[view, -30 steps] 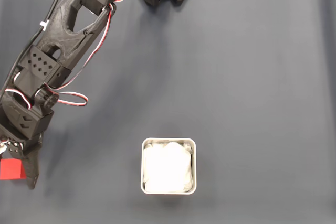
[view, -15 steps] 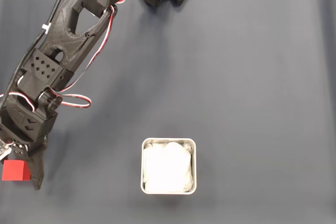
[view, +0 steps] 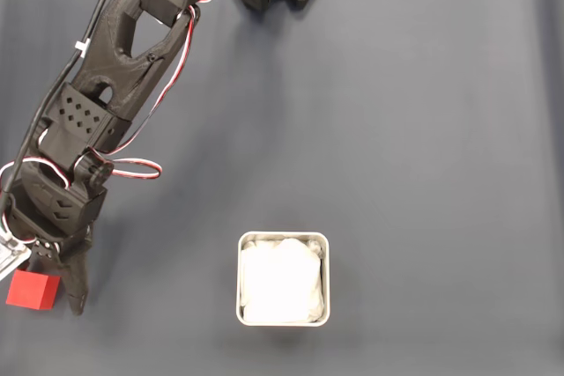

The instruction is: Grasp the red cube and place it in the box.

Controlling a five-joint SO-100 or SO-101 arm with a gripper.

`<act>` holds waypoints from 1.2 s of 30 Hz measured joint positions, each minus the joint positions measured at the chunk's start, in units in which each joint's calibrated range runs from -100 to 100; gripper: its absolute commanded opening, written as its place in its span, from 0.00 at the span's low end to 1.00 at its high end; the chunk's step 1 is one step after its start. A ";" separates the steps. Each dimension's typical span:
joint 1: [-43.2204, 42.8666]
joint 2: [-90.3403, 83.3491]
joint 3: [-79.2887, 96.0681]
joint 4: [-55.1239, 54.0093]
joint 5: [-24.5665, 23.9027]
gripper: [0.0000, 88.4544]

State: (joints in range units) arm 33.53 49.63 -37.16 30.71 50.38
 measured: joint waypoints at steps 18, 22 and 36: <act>-1.85 -1.82 1.08 0.00 -0.98 0.38; -1.93 -1.82 1.08 0.00 -1.07 0.38; -2.00 -1.56 -1.72 -0.16 -1.03 0.38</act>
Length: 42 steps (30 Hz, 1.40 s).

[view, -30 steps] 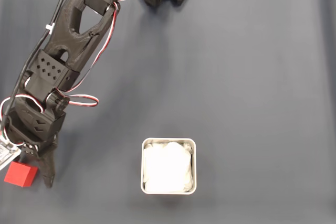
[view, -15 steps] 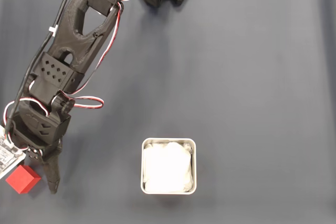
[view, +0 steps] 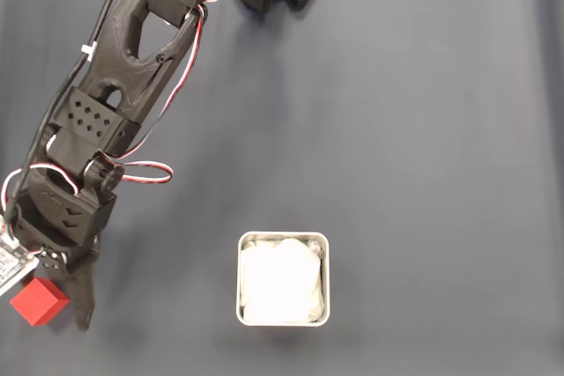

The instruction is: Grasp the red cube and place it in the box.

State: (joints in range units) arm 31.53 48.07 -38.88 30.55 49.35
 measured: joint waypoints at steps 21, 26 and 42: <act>0.00 7.90 -8.05 -0.16 1.27 0.38; 0.07 9.47 -9.13 -0.24 1.27 0.36; 0.07 9.55 -10.22 -0.32 1.37 0.15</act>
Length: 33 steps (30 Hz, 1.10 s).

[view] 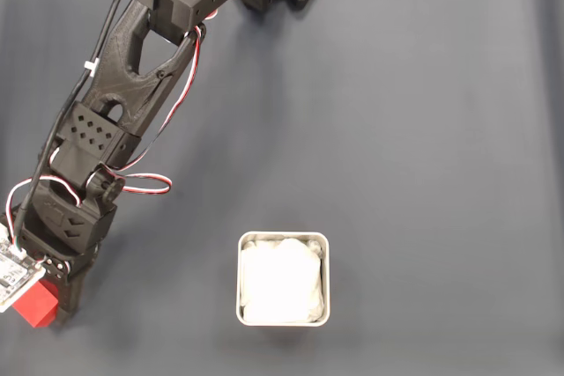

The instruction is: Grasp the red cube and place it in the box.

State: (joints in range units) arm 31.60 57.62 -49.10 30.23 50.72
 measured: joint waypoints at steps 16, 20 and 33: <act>0.00 -1.39 2.08 0.00 0.10 0.11; 0.00 -5.47 7.05 0.00 0.10 0.11; -4.15 -22.67 23.51 0.00 0.34 0.10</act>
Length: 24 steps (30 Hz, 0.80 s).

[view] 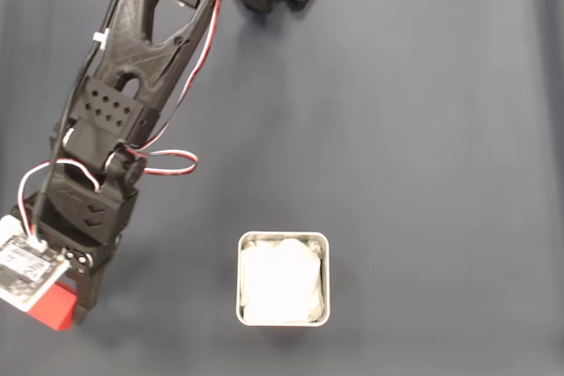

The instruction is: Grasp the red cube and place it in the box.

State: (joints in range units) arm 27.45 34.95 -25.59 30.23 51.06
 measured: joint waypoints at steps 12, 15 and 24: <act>-5.19 -12.24 10.85 0.00 0.24 0.11; -6.45 -14.68 12.93 0.00 0.34 0.11; -10.16 -21.62 19.98 0.64 0.73 0.10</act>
State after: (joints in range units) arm 17.28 13.33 -5.61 30.87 51.79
